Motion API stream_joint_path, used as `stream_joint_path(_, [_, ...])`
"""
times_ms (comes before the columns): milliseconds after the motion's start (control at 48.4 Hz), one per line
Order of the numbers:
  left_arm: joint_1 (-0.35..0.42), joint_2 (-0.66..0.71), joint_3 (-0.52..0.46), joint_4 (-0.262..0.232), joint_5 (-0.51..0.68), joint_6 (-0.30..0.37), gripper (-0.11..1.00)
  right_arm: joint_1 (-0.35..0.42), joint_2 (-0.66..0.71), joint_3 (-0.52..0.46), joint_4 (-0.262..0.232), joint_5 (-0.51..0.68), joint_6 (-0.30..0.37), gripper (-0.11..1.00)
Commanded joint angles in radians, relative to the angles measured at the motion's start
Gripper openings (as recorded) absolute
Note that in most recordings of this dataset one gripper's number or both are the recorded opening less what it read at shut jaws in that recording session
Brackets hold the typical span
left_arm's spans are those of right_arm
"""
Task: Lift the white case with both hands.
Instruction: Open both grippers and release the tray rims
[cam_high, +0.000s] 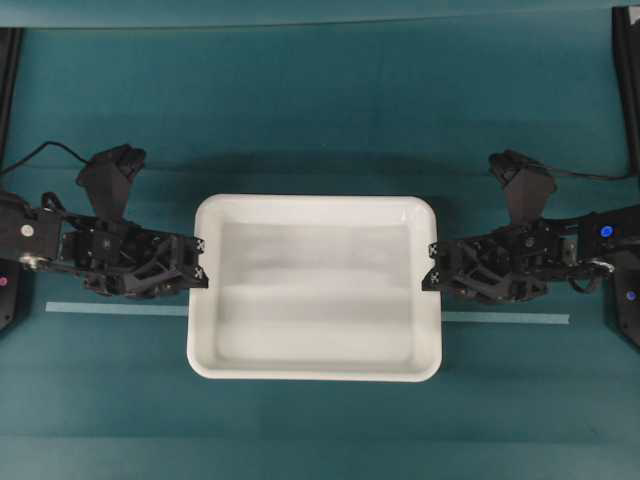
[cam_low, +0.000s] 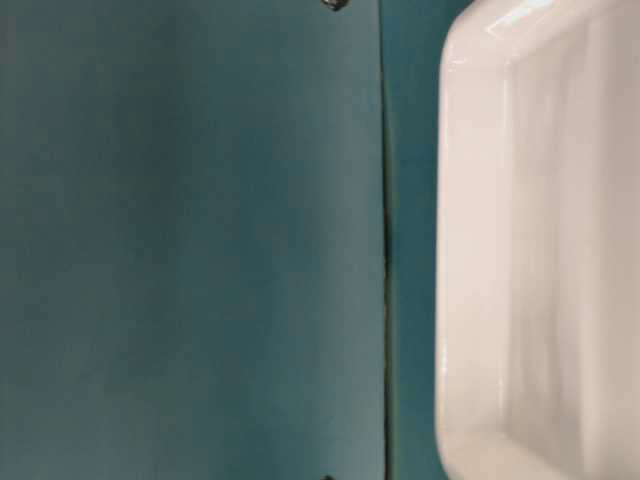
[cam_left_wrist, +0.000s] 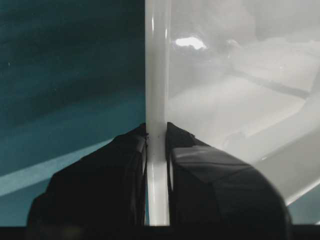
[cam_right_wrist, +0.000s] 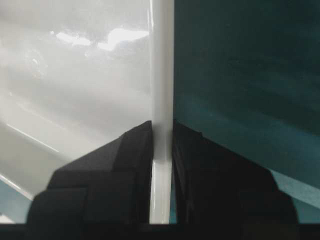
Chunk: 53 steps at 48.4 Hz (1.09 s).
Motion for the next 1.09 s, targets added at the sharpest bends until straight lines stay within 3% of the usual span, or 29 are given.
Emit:
stream_joint_path(0, [-0.003,0.048,0.044,0.002,0.000,0.000,0.05,0.000,0.048,0.038,-0.005,0.014,-0.011,0.11])
stream_joint_path(434, [-0.005,0.103,0.040,0.002,-0.011,0.000,0.05,-0.018,0.057,0.037,0.000,0.020,-0.009,0.11])
stream_joint_path(743, [-0.011,0.097,0.052,0.002,-0.086,0.008,0.05,-0.020,0.061,0.014,0.003,0.017,-0.008,0.12])
stream_joint_path(847, [-0.015,0.097,0.051,0.002,-0.103,0.026,0.05,-0.018,0.061,0.003,0.003,0.015,-0.006,0.22])
stream_joint_path(950, [-0.017,0.095,0.048,0.002,-0.104,0.043,0.06,-0.018,0.061,-0.008,0.003,0.014,-0.006,0.46])
stream_joint_path(1074, [-0.017,0.087,0.046,0.002,-0.104,0.046,0.22,-0.018,0.055,-0.017,0.002,0.014,-0.005,0.70])
